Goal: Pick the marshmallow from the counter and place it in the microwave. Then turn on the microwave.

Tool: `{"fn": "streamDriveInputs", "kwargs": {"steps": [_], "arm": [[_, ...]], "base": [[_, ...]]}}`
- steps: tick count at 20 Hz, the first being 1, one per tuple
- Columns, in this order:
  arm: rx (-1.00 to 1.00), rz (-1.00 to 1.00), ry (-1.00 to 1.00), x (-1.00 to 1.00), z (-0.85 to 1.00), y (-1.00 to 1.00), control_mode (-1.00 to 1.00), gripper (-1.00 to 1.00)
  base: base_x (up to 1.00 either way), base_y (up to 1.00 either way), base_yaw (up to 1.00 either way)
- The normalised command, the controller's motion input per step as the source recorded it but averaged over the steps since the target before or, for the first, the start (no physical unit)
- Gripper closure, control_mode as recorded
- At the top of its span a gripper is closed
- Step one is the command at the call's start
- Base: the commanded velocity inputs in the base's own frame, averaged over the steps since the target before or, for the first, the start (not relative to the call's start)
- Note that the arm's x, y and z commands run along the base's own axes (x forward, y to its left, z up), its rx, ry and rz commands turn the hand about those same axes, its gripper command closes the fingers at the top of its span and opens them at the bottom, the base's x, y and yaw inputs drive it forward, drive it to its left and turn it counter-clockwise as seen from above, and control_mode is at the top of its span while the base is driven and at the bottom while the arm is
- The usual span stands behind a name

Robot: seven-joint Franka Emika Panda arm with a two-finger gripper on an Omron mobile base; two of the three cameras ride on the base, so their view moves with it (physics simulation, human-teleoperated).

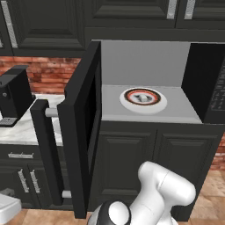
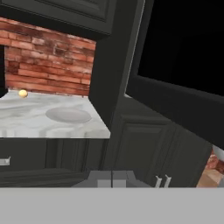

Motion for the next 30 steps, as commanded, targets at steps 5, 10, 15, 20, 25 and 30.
{"fn": "streamDriveInputs", "kwargs": {"steps": [5,10,15,20,25,30], "arm": [[0.0,-0.11,-0.03,0.24,-0.03,0.2,-1.0,1.0],[-0.01,-0.13,-0.07,0.09,0.0,0.0,-1.0,1.0],[-0.01,-0.14,-0.08,0.01,0.01,-0.02,-1.0,1.0],[-0.01,-0.15,-0.08,0.0,0.05,-0.07,-1.0,1.0],[0.0,-0.14,-0.08,0.0,0.09,-0.12,-1.0,1.0],[0.0,-0.12,-0.07,-0.04,0.11,-0.16,-1.0,1.0]], "base": [[0.0,0.0,0.0],[0.0,0.0,0.0],[0.0,0.0,0.0],[0.0,0.0,0.0],[0.0,0.0,0.0],[0.0,0.0,0.0]]}}
